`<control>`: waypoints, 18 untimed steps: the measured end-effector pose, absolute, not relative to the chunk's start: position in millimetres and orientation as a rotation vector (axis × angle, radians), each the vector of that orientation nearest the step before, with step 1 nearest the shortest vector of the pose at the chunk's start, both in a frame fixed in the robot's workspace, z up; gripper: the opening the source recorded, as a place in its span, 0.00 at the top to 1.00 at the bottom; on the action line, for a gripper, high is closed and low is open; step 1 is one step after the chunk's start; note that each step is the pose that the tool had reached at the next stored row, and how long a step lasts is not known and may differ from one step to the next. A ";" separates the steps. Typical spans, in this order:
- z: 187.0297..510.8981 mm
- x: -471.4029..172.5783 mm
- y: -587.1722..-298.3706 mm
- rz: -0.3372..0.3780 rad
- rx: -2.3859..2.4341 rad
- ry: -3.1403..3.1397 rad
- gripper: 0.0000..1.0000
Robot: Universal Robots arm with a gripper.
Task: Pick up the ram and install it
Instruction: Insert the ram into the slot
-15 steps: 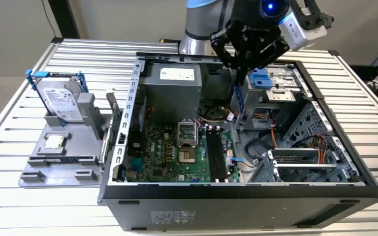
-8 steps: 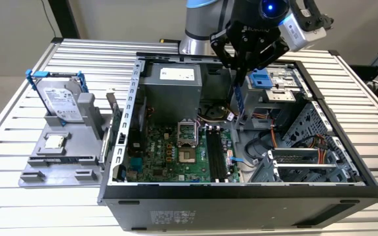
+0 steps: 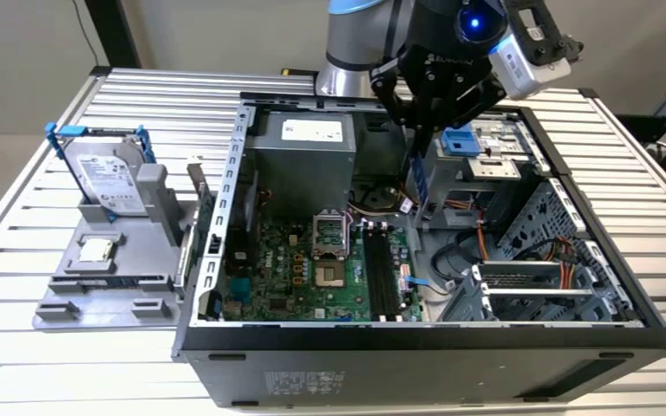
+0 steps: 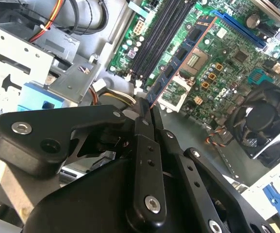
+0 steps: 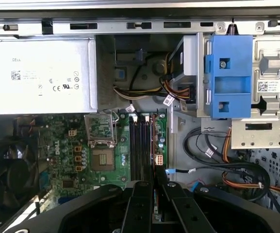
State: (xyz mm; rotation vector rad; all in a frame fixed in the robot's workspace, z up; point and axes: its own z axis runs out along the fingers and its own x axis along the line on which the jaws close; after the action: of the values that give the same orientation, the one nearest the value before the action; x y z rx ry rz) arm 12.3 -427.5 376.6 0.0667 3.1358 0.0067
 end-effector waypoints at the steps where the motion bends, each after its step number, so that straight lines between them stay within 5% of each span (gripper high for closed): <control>1: 375.9 12.3 -427.6 0.007 0.067 3.136 1.00; 18: 360.9 12.5 -427.5 0.007 0.067 3.136 1.00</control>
State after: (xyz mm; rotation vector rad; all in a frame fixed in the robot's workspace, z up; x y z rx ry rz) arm 12.5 -427.5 360.9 0.0668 3.1358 0.0068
